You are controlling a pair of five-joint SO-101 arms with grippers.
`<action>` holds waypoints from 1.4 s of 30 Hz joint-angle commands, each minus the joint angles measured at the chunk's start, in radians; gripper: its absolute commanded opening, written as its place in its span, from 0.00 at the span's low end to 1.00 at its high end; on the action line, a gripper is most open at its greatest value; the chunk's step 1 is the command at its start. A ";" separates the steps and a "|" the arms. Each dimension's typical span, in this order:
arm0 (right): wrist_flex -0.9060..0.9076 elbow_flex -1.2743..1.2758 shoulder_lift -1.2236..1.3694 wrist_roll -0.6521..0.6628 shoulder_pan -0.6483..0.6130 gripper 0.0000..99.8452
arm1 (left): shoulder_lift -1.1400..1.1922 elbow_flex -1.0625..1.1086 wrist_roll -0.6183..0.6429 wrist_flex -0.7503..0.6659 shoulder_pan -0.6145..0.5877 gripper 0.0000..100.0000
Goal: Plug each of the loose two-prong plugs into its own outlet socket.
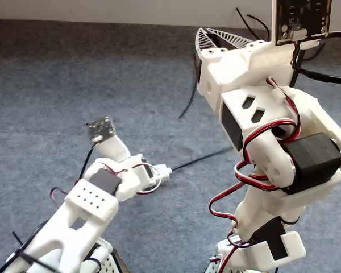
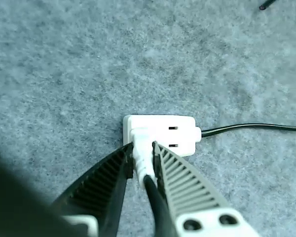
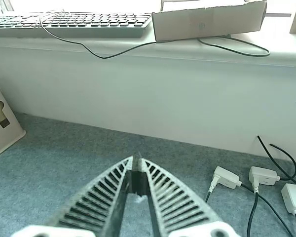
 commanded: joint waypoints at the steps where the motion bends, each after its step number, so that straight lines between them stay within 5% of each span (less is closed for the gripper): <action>1: 0.004 -0.033 -0.013 0.003 0.008 0.01 | 0.226 -0.094 0.003 -0.012 0.010 0.01; 12: 0.005 -0.033 -0.013 0.003 0.010 0.01 | 0.671 -0.435 -0.005 0.252 0.015 0.01; 19: 0.005 -0.033 -0.015 0.003 0.010 0.01 | 0.768 -0.559 -0.310 0.315 0.012 0.01; 23: 0.005 -0.035 -0.015 0.003 0.010 0.01 | 0.773 -0.587 -0.342 0.358 0.012 0.01; 26: 0.007 -0.035 -0.015 0.003 0.010 0.01 | 0.771 -0.588 -0.348 0.364 0.012 0.10; 34: 0.007 -0.035 -0.015 0.003 0.010 0.01 | 0.768 -0.613 -0.342 0.488 0.008 0.53; 42: 0.007 -0.031 -0.015 0.003 0.010 0.01 | 0.768 -0.944 -0.350 0.684 -0.076 0.56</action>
